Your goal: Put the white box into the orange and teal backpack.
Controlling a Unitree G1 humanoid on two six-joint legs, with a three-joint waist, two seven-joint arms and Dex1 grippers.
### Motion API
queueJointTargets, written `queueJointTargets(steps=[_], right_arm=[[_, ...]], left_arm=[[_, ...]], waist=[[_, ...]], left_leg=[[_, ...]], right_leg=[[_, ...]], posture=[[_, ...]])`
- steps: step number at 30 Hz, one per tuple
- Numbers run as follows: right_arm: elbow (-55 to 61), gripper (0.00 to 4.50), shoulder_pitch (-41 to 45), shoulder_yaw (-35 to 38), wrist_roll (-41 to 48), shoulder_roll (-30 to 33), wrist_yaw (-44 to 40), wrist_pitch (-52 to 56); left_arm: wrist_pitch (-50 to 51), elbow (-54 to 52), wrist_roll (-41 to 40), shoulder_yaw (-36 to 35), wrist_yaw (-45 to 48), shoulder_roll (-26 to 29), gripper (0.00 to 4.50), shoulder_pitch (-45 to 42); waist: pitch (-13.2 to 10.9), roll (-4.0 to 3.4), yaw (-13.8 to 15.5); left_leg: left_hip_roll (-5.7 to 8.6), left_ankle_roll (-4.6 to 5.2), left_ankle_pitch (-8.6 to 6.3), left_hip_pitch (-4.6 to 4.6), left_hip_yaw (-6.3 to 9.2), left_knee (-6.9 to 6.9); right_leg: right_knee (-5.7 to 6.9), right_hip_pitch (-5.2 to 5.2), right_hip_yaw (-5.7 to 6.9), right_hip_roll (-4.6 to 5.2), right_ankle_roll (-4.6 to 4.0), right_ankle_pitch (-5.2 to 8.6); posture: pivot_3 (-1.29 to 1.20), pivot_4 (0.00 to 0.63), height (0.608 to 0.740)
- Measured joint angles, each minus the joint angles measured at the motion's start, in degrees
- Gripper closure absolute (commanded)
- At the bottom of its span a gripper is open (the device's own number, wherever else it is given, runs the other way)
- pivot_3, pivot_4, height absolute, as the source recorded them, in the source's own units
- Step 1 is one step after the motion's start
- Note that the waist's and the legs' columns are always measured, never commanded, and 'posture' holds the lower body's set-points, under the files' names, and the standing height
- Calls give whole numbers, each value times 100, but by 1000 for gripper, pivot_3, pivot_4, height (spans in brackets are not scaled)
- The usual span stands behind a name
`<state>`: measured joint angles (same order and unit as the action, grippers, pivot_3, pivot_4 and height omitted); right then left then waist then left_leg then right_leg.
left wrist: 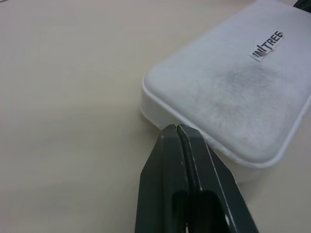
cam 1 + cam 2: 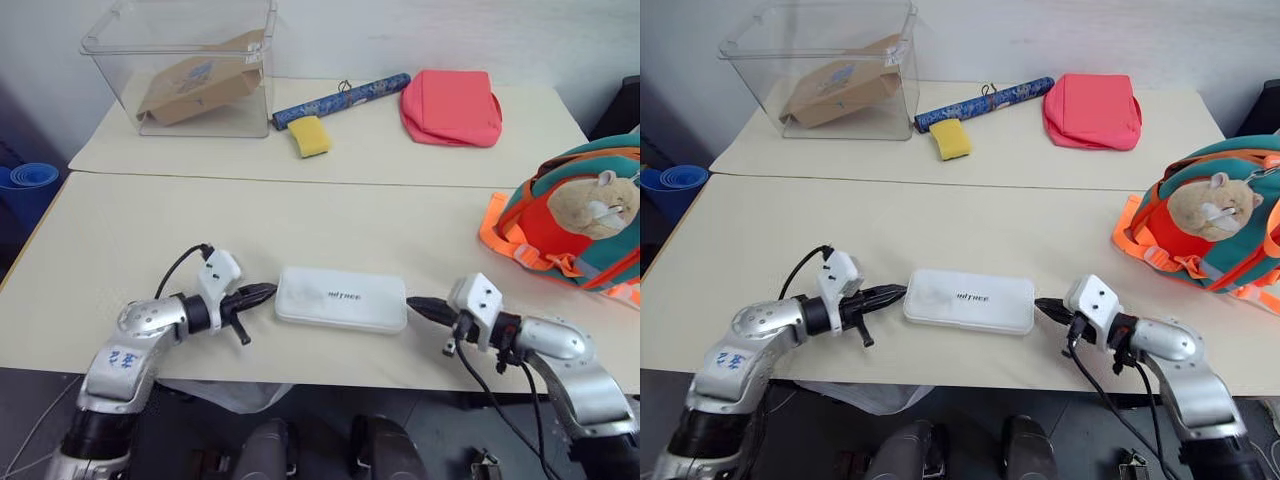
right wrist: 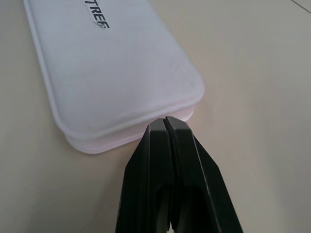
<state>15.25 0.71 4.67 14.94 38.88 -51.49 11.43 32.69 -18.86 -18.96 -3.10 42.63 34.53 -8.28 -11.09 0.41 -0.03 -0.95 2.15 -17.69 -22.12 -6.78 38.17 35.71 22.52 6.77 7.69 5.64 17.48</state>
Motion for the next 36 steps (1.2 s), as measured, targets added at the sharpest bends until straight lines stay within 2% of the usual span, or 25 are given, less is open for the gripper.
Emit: queueJointTargets(steps=[3,4,6,10,15,18,21,30,36], right_arm=[[-131,4500,-93,180,-94,248,-2,-138],[-246,4500,-102,243,-134,308,-6,-176],[-465,4500,-61,267,-177,393,-36,-255],[-669,4500,150,247,-183,549,-249,-350],[-912,4500,615,-241,-318,636,-691,-408],[-934,4500,851,-517,-364,636,-825,-321],[-997,4500,1210,-878,-455,633,-964,-132],[-1130,4500,1697,-1249,-607,515,-1003,112],[-1329,4500,1917,-1400,-753,327,-913,79]], left_arm=[[286,-30,-151,-183,71,276,4469,112],[460,-16,-240,-287,83,342,4089,117],[1128,105,-708,-559,171,477,3615,-42],[3022,578,-1809,-940,440,887,2396,-700],[5355,1821,-2692,-758,748,954,807,-2002],[5785,2231,-2737,-630,662,814,29,-2418],[5924,3015,-2790,-577,469,471,29,-2813],[5976,3849,-2876,-260,-67,68,29,-3341],[5966,4435,-2837,-372,-316,-649,29,-3677]], waist=[[0,0,-1],[0,0,-1],[0,0,-2],[0,0,-4],[-2,5,2],[-2,5,-4],[-4,7,-14],[-3,11,6],[-1,14,23]], left_leg=[[-1,-2,-1,0,0,-1],[0,-2,-1,0,0,-2],[-2,-2,-1,-1,0,-1],[-1,-1,0,0,0,-1],[5,4,3,-4,1,7],[6,5,4,-4,-1,6],[5,3,5,-6,-2,9],[8,3,6,-6,-1,18],[16,6,7,-7,1,23]], right_leg=[[-1,2,1,-2,-1,1],[0,3,1,-2,-2,1],[0,4,2,-4,-2,1],[18,4,1,-6,-2,1],[28,3,3,-22,0,2],[27,4,-1,-19,0,2],[28,5,-1,-22,0,2],[31,3,0,-21,0,2],[35,0,3,-24,3,0]], posture=[[0,150,740],[0,150,740],[0,150,740],[0,150,740],[0,150,740],[0,150,740],[0,150,740],[0,150,740],[0,150,740]])
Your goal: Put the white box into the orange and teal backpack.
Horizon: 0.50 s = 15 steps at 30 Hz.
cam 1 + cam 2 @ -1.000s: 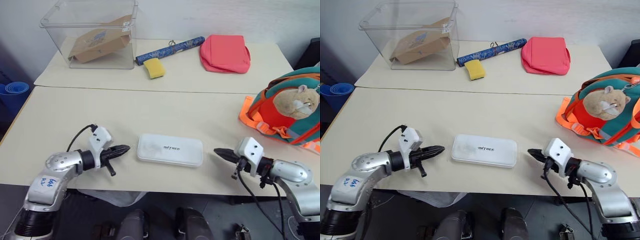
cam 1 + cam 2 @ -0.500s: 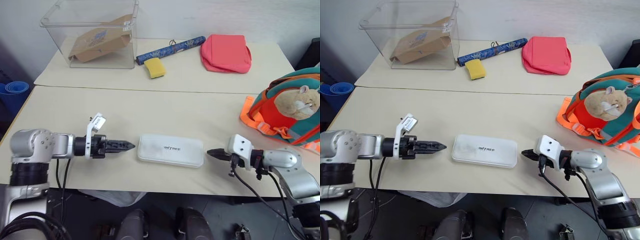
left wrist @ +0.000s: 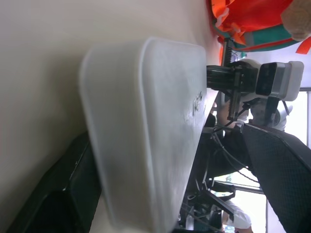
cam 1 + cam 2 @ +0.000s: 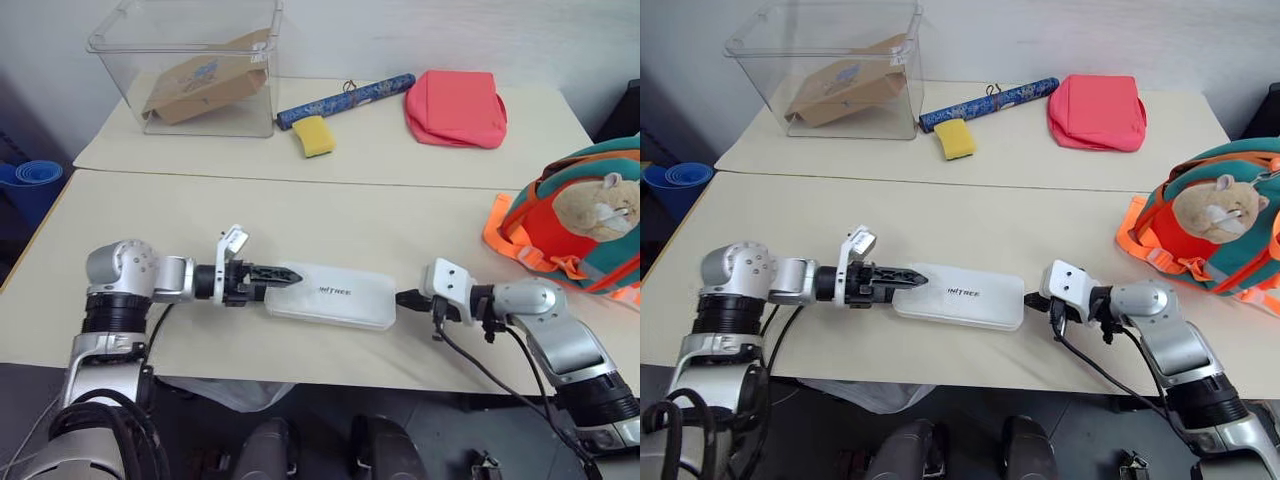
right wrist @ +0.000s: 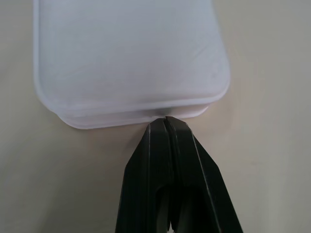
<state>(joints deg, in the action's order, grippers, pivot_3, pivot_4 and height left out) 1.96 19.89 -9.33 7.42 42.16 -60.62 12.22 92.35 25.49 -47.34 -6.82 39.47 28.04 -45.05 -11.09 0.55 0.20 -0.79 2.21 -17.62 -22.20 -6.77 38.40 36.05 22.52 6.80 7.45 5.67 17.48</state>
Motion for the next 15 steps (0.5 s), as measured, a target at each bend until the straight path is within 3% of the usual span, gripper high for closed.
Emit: queueJointTargets(steps=[1,4,13,15], right_arm=[[-8,4500,4,-10,-25,-1,0,-52],[-40,4500,18,-20,-65,-14,7,-127],[58,4500,-548,443,196,-13,117,-381],[368,3942,-1256,1029,557,-5,209,-259]], left_arm=[[1,39,0,-3,-4,-59,29,-20],[5,214,-2,8,-48,-202,641,-120],[-82,-238,-306,104,125,-119,3270,19],[-393,-842,-337,121,387,0,3281,371]], waist=[[0,0,-7],[0,0,-12],[0,0,-4],[0,0,15]], left_leg=[[0,0,0,0,0,0],[0,0,0,0,0,1],[0,0,0,-4,2,-6],[-1,-3,-1,-5,7,-15]], right_leg=[[0,0,0,0,0,0],[0,0,0,-1,1,0],[-3,2,1,4,1,0],[-10,2,3,4,1,0]], posture=[[0,150,740],[0,150,740],[0,150,740],[0,150,740]])
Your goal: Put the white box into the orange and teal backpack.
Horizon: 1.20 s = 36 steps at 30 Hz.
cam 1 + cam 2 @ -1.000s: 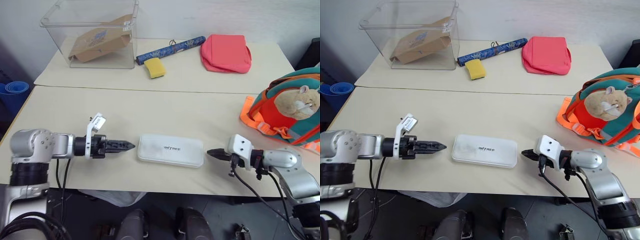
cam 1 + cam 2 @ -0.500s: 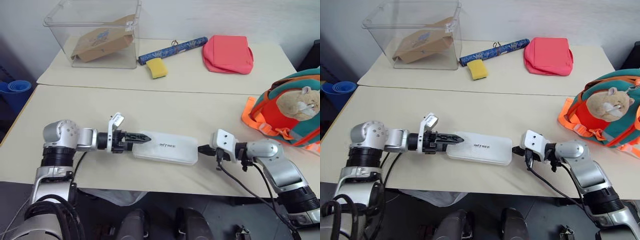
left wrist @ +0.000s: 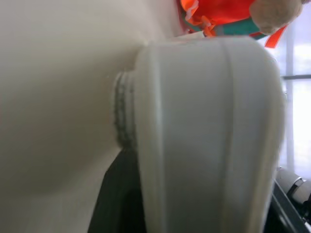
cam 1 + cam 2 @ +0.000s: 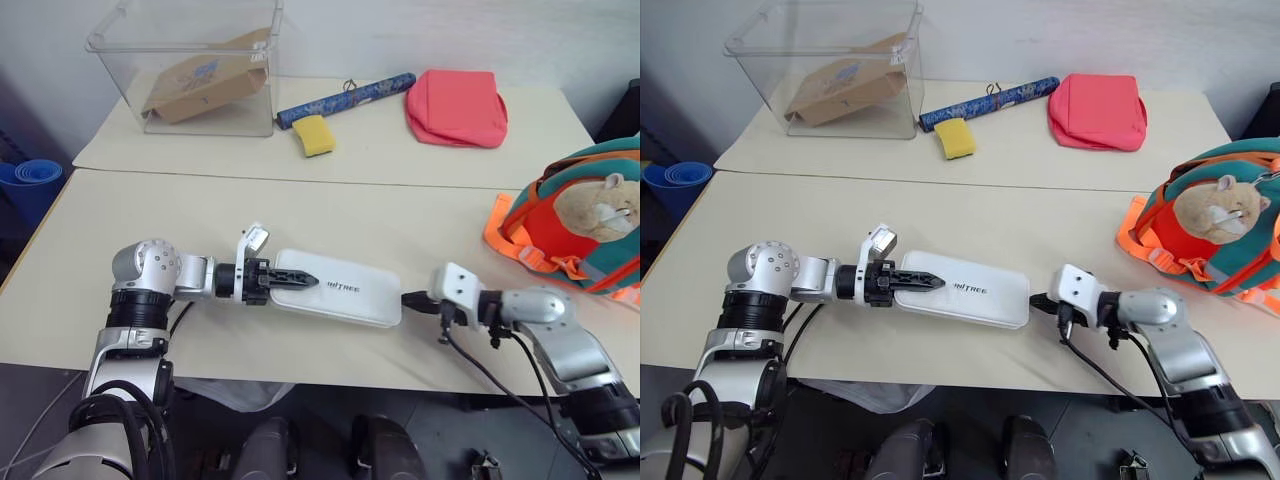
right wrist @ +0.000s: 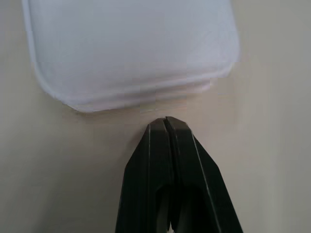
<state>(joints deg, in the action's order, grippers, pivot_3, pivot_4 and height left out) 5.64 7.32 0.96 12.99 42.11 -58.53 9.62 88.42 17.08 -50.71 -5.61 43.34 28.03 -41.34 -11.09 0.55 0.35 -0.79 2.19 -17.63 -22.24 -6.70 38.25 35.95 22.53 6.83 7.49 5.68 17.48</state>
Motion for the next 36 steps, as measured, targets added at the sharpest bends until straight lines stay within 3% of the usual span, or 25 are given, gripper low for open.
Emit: queueJointTargets(steps=[2,5,7,11,12,18,26,30,36], right_arm=[[201,3249,-550,514,267,8,78,102],[902,2246,-1871,1743,968,-128,212,296],[1111,1485,-2489,2359,1308,-245,264,422],[1185,75,-3308,3517,1708,-477,436,440],[1096,32,-3422,3749,1762,-504,474,428],[-112,32,-3176,4725,1892,-216,572,167],[-2003,32,-1049,4203,1656,653,560,-128],[-2629,931,298,3323,1651,651,285,-54],[-2739,3066,1086,2669,1627,256,170,-203]], left_arm=[[-428,-497,42,69,295,210,3281,348],[-2615,-1547,415,96,1276,52,3281,1175],[-3503,-1715,491,24,1650,-107,3281,1324],[-4935,-2009,1141,346,2437,228,3281,1493],[-5119,-2033,1251,446,2545,234,3281,1539],[-5783,-2069,1627,877,2866,234,3281,1633],[-5871,-2127,1693,1004,2900,256,3281,1725],[-5847,-2162,1683,950,2805,271,3281,1730],[-5691,-2162,1563,490,2517,390,3281,1747]], waist=[[0,0,-3],[1,-7,39],[-3,3,88],[3,-7,97],[5,-9,98],[5,-9,69],[4,-11,-55],[0,-19,-88],[-1,-19,-36]], left_leg=[[-1,-1,-1,1,0,-1],[-3,-6,-4,7,-5,-4],[-8,-6,-3,6,-7,6],[-6,-16,-12,27,-28,-12],[-7,-11,-12,27,-28,-13],[-9,2,-10,25,-33,-12],[-13,7,-4,25,-31,-8],[-11,12,2,25,-33,0],[-11,10,5,11,-18,1]], right_leg=[[-2,-1,0,-3,0,0],[-19,-6,-6,5,-2,1],[-38,-9,-9,5,-2,1],[-33,-10,-34,8,-1,-1],[-33,-8,-35,7,-2,-1],[-33,-4,-39,9,-2,-1],[-23,-3,-33,8,-3,0],[-11,-2,-34,12,-2,0],[-3,-2,-16,10,-1,-1]], posture=[[0,150,740],[0,150,740],[0,150,740],[0,150,740],[0,150,740],[0,150,740],[0,150,740],[0,150,740],[0,150,740]])
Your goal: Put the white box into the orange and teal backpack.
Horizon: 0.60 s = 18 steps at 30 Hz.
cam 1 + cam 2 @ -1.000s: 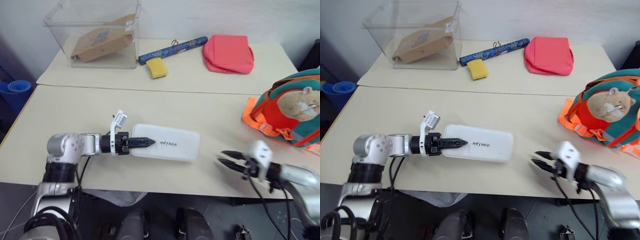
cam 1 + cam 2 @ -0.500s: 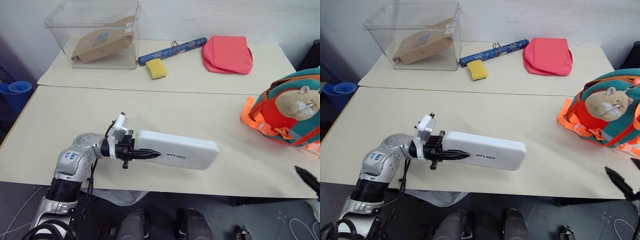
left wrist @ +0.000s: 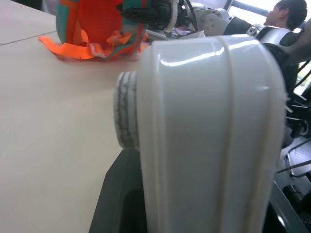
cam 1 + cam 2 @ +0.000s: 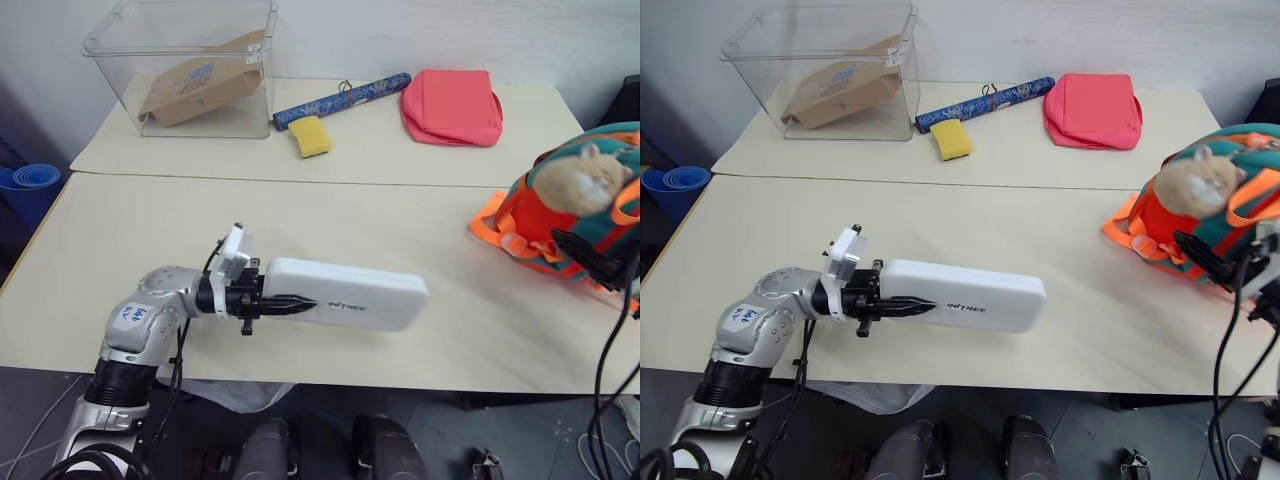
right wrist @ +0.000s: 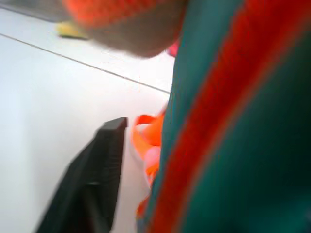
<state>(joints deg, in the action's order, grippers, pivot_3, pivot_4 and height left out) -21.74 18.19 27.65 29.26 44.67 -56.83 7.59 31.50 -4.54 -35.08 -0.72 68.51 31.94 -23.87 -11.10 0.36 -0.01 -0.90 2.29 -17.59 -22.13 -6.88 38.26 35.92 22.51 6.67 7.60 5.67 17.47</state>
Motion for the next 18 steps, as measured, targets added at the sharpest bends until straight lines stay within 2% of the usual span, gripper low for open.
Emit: queueJointTargets(steps=[4,5,9,13,16,18], right_arm=[[592,4335,-59,-360,51,-612,57,17],[859,4423,-113,-501,90,-744,89,57],[2557,4423,-310,-1132,658,-1347,449,832],[4227,4423,-578,-1508,1815,-1353,774,2000],[5260,4423,-936,-1720,2883,-950,832,2804],[5854,4423,-1429,-1580,3870,-321,905,3365]], left_arm=[[139,46,-146,-330,-99,119,3281,206],[176,88,-151,-378,-135,148,3281,242],[219,252,-188,-689,-254,250,3281,391],[303,612,-298,-1091,-394,346,3281,387],[320,887,-298,-1249,-365,565,3281,379],[302,1133,-296,-1281,-212,768,3281,373]], waist=[[0,0,-11],[0,-1,-24],[-1,-2,-100],[-2,-3,-104],[-2,-3,-83],[-3,-2,-52]], left_leg=[[0,1,-1,-3,0,0],[-1,0,0,-2,0,0],[-11,-13,2,-1,2,-6],[-10,-13,-3,-7,13,-11],[-3,-5,-13,-8,14,-10],[-1,3,-20,-11,13,-9]], right_leg=[[1,0,0,1,3,-1],[2,1,-1,0,3,-1],[8,8,-2,-4,0,0],[3,10,4,-2,-1,0],[-2,8,6,4,-1,0],[-7,8,5,11,-1,0]], posture=[[0,150,740],[0,150,740],[0,150,740],[0,150,740],[0,150,740],[0,150,740]])
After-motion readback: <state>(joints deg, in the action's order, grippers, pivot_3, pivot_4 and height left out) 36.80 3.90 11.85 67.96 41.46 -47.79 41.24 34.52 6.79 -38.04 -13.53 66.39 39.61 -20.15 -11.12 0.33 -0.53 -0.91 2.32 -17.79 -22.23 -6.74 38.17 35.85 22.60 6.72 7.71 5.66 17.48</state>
